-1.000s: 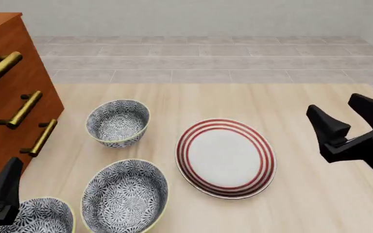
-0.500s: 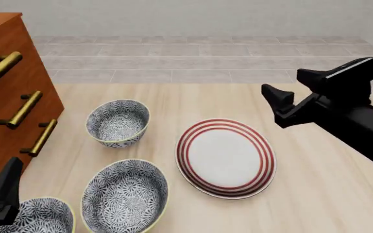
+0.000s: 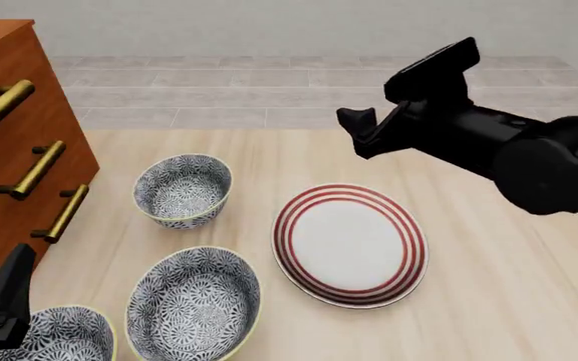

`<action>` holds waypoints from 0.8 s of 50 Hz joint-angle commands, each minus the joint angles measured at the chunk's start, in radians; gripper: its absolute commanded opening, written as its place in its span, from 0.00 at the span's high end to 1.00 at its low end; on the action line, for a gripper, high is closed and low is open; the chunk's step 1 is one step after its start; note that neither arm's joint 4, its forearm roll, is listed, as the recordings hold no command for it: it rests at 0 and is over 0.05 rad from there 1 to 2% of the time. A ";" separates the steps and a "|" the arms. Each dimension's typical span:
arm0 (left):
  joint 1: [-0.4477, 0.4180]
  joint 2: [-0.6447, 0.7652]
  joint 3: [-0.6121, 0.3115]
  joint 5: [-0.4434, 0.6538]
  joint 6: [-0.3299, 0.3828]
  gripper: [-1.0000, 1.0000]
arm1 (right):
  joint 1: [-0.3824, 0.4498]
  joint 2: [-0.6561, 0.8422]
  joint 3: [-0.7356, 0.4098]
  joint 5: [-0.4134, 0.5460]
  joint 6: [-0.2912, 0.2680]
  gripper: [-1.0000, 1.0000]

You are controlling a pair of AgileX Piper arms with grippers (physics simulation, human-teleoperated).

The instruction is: Pick up the bowl and put it in the front on the plate.

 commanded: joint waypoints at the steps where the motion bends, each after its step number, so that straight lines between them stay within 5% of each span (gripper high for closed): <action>1: 0.000 0.000 0.000 0.000 0.000 0.00 | 0.054 0.157 -0.173 0.096 -0.014 0.00; 14: 0.000 0.000 0.000 0.000 0.000 0.00 | 0.117 0.281 -0.392 0.260 -0.026 0.00; 25: 0.000 0.000 0.000 0.000 0.000 0.00 | 0.174 0.404 -0.560 0.393 0.016 0.00; 40: 0.000 0.000 0.000 0.000 0.000 0.00 | 0.231 0.502 -0.676 0.491 0.061 0.00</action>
